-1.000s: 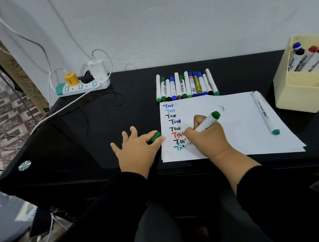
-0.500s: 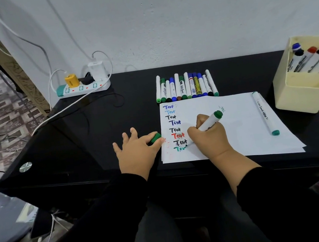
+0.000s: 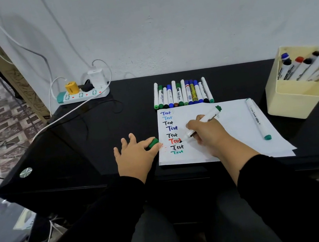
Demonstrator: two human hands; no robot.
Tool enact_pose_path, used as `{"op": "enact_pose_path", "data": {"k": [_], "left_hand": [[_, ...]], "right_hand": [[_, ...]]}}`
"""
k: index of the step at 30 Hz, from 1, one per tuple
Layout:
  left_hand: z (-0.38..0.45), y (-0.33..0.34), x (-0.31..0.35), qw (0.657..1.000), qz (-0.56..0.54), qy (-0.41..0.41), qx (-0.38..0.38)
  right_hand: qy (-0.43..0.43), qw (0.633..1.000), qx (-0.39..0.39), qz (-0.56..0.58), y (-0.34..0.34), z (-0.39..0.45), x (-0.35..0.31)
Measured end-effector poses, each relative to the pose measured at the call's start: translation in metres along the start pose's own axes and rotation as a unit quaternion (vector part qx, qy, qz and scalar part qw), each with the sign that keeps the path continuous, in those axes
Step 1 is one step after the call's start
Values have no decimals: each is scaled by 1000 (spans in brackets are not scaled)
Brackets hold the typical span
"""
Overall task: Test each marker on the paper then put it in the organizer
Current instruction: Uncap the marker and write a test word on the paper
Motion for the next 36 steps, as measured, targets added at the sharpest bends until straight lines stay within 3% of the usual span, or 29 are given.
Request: {"op": "enact_pose_path", "data": {"k": [3,7,9,11,13,19,26,32,36], "left_hand": [[0,-1,1,1000,17,0,-22],[-1,-13,4,1000,11,-3,-26],[-6,-28,7,998,-62,1,20],[-13,-44,14,977,-200,33,59],[-23,-55,27,944,-318,85,40],[-37,-71,52,888,-440,123,-46],[-50,-77,70,868,-464,153,-89],[-37,-86,66,853,-507,120,-31],[-32,-98,72,854,-499,149,-23]], "right_hand": [[46,999,-15,13,1,1,-2],[33,999,-9,13,1,-3,-12],[20,999,12,44,0,-6,-21],[6,996,27,88,-1,-10,-33],[-15,991,19,134,1,-15,-48],[-94,989,3,114,5,-35,-76],[-98,991,-37,78,12,-49,-71],[-127,986,-98,40,21,-51,-85],[-96,984,-135,71,24,-47,-99]]}}
Point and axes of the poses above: each hand's wrist, its own z-axis towards the middle knuckle, its own y-axis out of the palm, x = y × z, the point moved 7 cm from there along z, towards the middle knuckle, and after that the axes turned 15 degrees about z, right-handed, at the moved point
